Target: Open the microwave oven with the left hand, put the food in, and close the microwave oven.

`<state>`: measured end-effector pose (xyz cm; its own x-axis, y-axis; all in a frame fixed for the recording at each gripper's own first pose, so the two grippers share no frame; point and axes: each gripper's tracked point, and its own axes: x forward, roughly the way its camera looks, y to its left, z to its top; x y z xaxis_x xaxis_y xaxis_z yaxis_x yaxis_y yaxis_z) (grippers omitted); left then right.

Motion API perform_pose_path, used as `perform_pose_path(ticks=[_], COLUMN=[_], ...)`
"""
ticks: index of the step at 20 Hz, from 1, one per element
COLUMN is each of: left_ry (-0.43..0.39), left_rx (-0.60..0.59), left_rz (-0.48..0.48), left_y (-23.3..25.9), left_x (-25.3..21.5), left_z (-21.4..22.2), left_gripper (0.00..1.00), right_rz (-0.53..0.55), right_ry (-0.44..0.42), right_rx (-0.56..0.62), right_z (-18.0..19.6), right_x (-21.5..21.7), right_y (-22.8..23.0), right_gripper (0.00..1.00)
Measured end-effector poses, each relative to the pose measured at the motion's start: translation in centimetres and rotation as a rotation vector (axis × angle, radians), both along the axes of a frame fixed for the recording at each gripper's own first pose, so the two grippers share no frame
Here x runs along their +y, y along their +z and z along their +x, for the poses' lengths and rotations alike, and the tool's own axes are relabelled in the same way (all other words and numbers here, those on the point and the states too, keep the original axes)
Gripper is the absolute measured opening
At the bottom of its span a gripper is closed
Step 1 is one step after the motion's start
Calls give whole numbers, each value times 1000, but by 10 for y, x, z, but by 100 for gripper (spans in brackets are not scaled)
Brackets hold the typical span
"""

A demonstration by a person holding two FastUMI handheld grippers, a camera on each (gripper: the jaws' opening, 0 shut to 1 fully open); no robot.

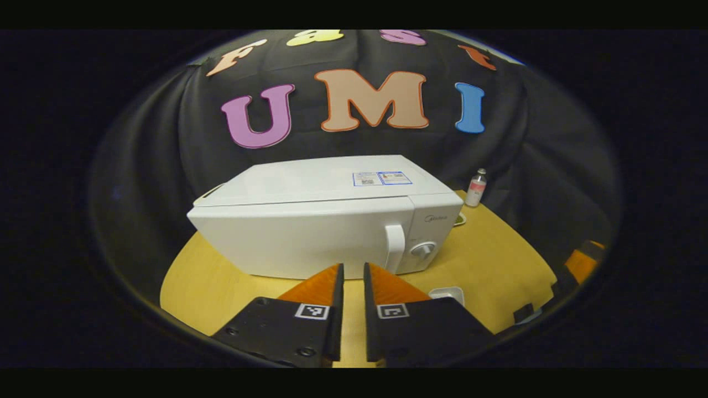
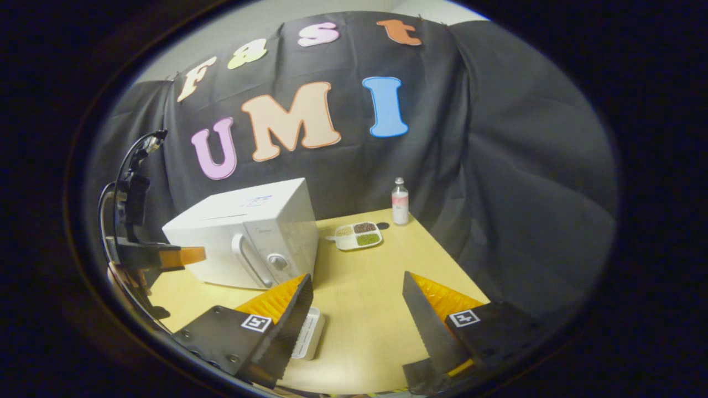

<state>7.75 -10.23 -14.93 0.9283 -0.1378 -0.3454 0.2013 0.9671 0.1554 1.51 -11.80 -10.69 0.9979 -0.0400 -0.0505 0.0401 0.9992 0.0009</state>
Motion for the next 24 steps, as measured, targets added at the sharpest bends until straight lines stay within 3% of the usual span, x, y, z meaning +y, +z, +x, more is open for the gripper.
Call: perform_pose_path(ticks=[1,4,6,7,8,11,12,13,14,15,18,22,24], left_ry=[10,50,85,84,84,82,86,93,102,105,112,180,176], left_rx=[-16,-39,-53,-57,-49,-80,-91,-106,-120,-143,-225,-379,-407], left_rz=[10,-27,-58,-68,-67,-52,-45,-43,-49,-72,-143,-155,-174], left_y=[2,9,18,23,26,44,48,53,58,64,84,118,126], left_x=[7,22,33,34,36,43,45,48,50,51,53,65,58], left_z=[-8,-32,-42,-46,-49,-55,-57,-58,-61,-63,-68,-81,-85], left_gripper=[27,96,96,97,98,98,97,97,97,97,96,96,96], right_rz=[-8,20,-8,-26,-37,-42,-46,-52,-62,-75,-109,-118,-94], right_ry=[11,75,91,95,102,143,155,166,174,179,209,216,228], right_rx=[0,0,-22,-30,-38,-70,-86,-104,-121,-143,-189,-219,-232], right_z=[-2,-8,-8,-8,-8,-10,-11,-11,-13,-15,-24,-34,-40], right_x=[4,24,29,32,35,53,59,64,67,70,82,87,91], right_y=[3,17,29,33,39,62,71,79,89,97,111,116,118], right_gripper=[100,100,100,92,100,100,92,100,100,92,92,92,92])
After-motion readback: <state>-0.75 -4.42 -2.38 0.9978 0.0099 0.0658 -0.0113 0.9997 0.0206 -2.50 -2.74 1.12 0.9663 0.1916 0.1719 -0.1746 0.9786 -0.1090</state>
